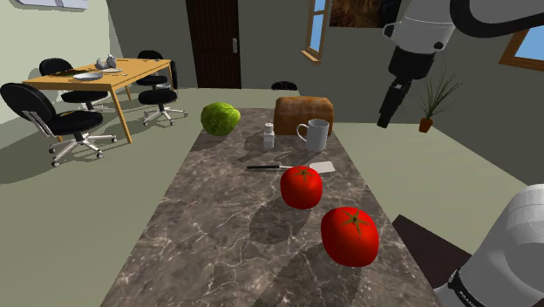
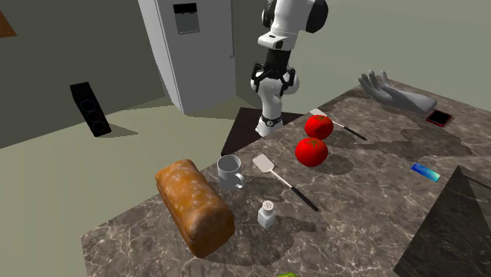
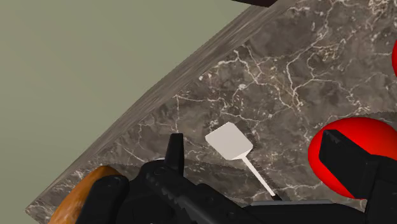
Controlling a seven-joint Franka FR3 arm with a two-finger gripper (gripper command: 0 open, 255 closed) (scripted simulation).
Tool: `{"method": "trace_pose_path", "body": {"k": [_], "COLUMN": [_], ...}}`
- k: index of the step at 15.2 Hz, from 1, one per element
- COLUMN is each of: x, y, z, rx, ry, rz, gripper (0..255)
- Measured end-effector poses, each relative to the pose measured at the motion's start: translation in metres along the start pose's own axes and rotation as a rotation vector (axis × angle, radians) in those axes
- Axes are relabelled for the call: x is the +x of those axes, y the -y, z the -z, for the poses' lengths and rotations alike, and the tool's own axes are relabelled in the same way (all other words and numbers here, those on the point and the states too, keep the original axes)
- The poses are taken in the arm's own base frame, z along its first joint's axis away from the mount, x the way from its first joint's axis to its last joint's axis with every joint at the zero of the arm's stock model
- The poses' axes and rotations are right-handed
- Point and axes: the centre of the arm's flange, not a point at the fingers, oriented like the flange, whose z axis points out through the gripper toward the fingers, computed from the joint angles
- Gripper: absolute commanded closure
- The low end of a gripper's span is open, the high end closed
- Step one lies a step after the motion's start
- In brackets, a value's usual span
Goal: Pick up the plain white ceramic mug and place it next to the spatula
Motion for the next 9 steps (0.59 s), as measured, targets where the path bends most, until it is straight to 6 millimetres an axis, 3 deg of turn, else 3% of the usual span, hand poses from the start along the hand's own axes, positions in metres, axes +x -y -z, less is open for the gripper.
{"method": "trace_pose_path", "body": {"k": [3,9], "x": [0.011,0.072], "y": [-0.011,-0.056], "z": [-0.006,-0.036], "rx": [0.010,0.054], "ry": [0.007,0.043], "rz": [0.006,0.035], "gripper": [0,0]}}
